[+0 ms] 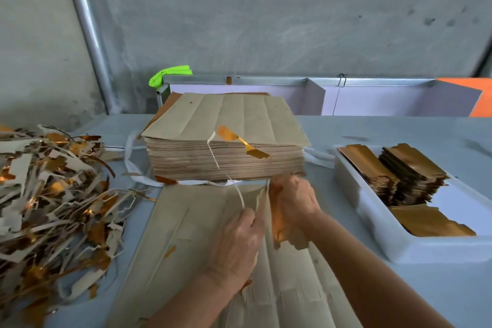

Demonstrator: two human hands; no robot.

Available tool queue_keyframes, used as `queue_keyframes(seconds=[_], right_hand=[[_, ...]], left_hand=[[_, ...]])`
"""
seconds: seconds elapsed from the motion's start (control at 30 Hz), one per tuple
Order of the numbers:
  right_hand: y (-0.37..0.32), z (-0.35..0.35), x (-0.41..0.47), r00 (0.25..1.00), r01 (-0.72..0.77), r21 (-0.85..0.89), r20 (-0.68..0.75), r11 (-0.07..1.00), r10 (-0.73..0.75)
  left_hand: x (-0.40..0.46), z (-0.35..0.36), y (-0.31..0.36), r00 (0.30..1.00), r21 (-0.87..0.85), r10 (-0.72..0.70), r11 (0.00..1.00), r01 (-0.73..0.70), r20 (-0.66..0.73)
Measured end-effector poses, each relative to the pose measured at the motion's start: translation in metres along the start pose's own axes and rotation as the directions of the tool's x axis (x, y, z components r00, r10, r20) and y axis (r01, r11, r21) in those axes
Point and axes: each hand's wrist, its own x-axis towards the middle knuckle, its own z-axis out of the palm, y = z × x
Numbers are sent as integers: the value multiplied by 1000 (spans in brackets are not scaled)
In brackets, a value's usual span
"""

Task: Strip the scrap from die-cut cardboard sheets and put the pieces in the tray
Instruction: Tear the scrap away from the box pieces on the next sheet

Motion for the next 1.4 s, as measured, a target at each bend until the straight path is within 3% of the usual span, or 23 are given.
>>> queue_keyframes(seconds=[0.07, 0.17, 0.23, 0.27, 0.33, 0.43, 0.57, 0.67, 0.73, 0.8, 0.97, 1.2, 1.3, 1.4], right_hand=[[-2, 5, 1, 993, -51, 7, 109, 999, 50], [4, 12, 4, 983, -141, 121, 134, 983, 125], [12, 9, 6, 982, -160, 115, 119, 980, 146], [16, 7, 8, 981, -172, 122, 110, 978, 159], [22, -2, 8, 991, -114, 105, 87, 988, 105], [25, -13, 7, 997, 39, 67, 68, 997, -43], [16, -13, 1, 963, 260, -39, 88, 965, -256], [10, -8, -6, 912, 402, -57, 109, 914, -394], [10, -8, -9, 896, 436, -66, 124, 897, -426], [13, -10, -8, 911, 406, -15, 88, 914, -403], [15, -5, -5, 978, 191, 152, 51, 970, -201], [4, 7, -6, 995, 96, 32, -39, 995, -94], [-1, 0, -9, 989, 144, -44, -27, 989, -145], [-7, -3, -14, 958, 282, -90, 80, 955, -275]], left_hand=[[1, -1, 6, 999, 43, 47, 998, -47, -7], [1, -4, 22, 992, 41, 128, 991, -128, 9], [-1, -2, 27, 995, -117, 78, 991, -69, 70], [-1, -3, 23, 990, -217, -31, 974, 60, 136], [4, -5, 9, 938, -348, -275, 875, 336, 212], [26, -8, -18, 887, -451, -437, 768, 455, 150], [68, -11, -43, 940, -175, -307, 928, 330, 147], [88, -12, -55, 917, -201, -191, 941, 273, 351], [92, -10, -65, 852, -301, -185, 881, 364, 489], [92, -10, -75, 822, -317, -190, 857, 406, 537], [84, -12, -85, 820, -414, -298, 748, 519, 489], [72, -10, -77, 784, -471, -373, 643, 604, 496], [70, -13, -73, 800, -564, -332, 576, 591, 499], [68, -18, -69, 787, -694, -327, 372, 616, 523]])
